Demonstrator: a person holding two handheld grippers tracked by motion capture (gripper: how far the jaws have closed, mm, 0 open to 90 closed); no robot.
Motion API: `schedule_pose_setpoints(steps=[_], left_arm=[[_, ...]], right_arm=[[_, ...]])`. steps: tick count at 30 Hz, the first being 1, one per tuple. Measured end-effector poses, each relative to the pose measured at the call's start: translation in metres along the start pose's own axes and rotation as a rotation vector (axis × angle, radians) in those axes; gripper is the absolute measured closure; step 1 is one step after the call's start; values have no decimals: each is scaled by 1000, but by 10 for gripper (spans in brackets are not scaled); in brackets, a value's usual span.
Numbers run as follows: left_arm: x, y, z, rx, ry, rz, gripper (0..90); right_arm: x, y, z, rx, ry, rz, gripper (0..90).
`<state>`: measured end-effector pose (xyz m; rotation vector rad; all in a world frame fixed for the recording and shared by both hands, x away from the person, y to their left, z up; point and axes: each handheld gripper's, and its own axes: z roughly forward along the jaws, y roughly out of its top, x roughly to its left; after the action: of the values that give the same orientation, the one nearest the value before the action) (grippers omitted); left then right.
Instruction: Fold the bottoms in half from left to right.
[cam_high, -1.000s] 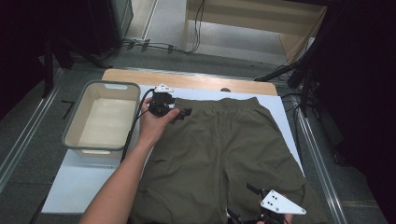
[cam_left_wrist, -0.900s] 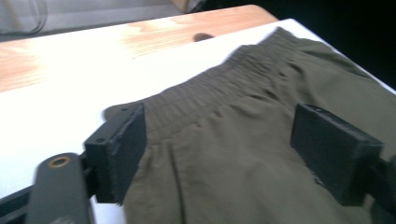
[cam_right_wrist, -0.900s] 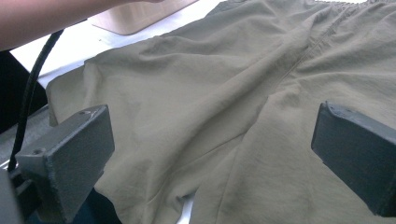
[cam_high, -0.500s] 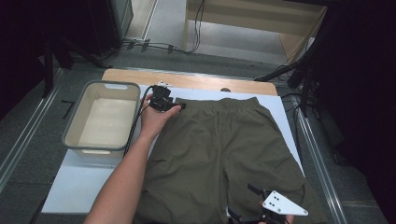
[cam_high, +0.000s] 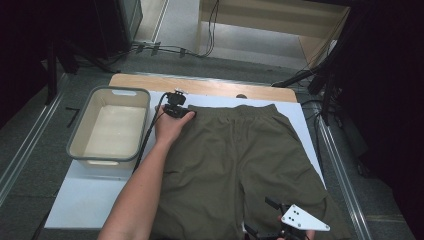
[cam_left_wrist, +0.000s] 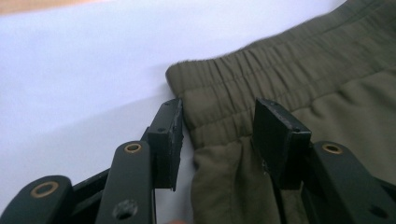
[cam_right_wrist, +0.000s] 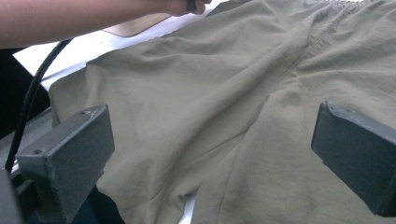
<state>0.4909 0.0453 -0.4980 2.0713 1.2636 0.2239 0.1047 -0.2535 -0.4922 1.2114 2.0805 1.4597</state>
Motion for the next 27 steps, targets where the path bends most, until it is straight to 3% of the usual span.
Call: schedule_pose_setpoints(steps=[3,7,9,13,17,23,27], left_arm=[[-3,0,1,3,16,-18,512],[-6,0,1,15,25,7,565],[-6,1,0,39,20,30,660],[-4,7,-6,51,-18,30,827],[-5,21,-20,6,-14,43,843],[-7,59,-45,-77,5,43,846],[-2,80,-59,-122,56,32,847]], right_arm=[[-1,-1,0,1,-4,0,0],[-2,-1,1,12,-6,4,0],[-2,-1,2,15,-6,6,0],[-3,-1,3,14,-5,8,0],[-3,1,4,17,0,13,0],[-2,14,9,12,15,-2,0],[-1,23,15,11,21,-10,0]])
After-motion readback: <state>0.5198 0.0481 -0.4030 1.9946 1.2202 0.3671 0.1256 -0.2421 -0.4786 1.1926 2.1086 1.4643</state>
